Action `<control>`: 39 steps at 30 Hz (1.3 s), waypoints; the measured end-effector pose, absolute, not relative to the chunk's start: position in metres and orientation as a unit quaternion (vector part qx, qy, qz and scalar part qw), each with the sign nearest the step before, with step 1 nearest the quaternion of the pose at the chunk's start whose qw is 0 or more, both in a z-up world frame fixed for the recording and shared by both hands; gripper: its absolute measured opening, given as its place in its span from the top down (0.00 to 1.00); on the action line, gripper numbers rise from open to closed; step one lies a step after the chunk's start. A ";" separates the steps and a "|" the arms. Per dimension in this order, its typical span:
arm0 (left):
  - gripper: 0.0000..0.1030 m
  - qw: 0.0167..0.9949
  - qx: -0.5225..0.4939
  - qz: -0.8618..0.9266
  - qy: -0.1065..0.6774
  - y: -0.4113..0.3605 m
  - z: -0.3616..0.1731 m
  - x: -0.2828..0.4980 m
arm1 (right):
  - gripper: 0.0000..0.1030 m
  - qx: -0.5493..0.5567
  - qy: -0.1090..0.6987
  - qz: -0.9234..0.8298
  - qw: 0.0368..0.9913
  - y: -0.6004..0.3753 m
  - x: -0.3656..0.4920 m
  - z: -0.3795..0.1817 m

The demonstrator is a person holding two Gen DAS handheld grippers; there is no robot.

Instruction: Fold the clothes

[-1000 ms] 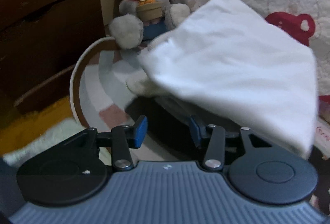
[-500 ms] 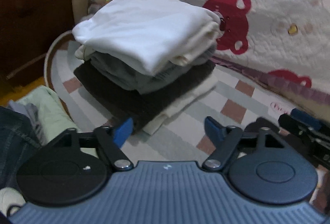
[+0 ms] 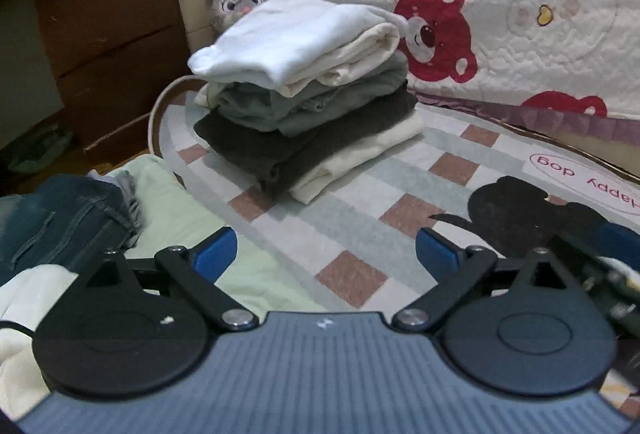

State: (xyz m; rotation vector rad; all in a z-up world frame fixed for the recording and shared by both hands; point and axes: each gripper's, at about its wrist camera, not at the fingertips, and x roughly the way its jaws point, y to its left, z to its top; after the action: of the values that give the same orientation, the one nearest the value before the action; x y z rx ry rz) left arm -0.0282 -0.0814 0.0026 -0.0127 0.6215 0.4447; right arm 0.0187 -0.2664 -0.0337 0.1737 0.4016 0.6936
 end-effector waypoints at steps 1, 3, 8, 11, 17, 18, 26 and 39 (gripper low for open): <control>0.03 0.929 0.000 0.216 0.300 -0.087 0.003 -0.032 | 0.34 0.080 0.194 0.338 0.917 -0.269 0.014 -0.035; 0.02 0.929 0.014 0.213 0.301 -0.099 0.002 -0.039 | 0.34 0.079 0.193 0.340 0.917 -0.274 0.007 -0.038; 0.02 0.933 0.016 0.188 0.306 -0.113 0.001 -0.052 | 0.34 0.083 0.187 0.327 0.923 -0.291 -0.006 -0.038; 0.02 0.932 0.027 0.197 0.303 -0.120 -0.001 -0.056 | 0.34 0.090 0.186 0.309 0.928 -0.299 -0.014 -0.040; 0.02 0.927 0.037 0.209 0.310 -0.127 -0.009 -0.056 | 0.34 0.065 0.173 0.309 0.933 -0.298 -0.025 -0.040; 0.02 0.926 0.033 0.209 0.313 -0.126 -0.010 -0.056 | 0.33 0.062 0.171 0.310 0.933 -0.297 -0.026 -0.040; 0.02 0.919 0.040 0.219 0.324 -0.123 -0.014 -0.058 | 0.32 0.057 0.172 0.319 0.930 -0.294 -0.027 -0.042; 0.02 0.912 0.029 0.220 0.344 -0.120 -0.020 -0.055 | 0.32 0.051 0.183 0.324 0.927 -0.289 -0.025 -0.047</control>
State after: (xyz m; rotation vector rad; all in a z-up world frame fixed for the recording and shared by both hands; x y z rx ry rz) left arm -0.0550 -0.1196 -0.0195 0.0591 0.7091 0.4540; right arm -0.0246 -0.2888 -0.0473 0.1051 0.3743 0.6636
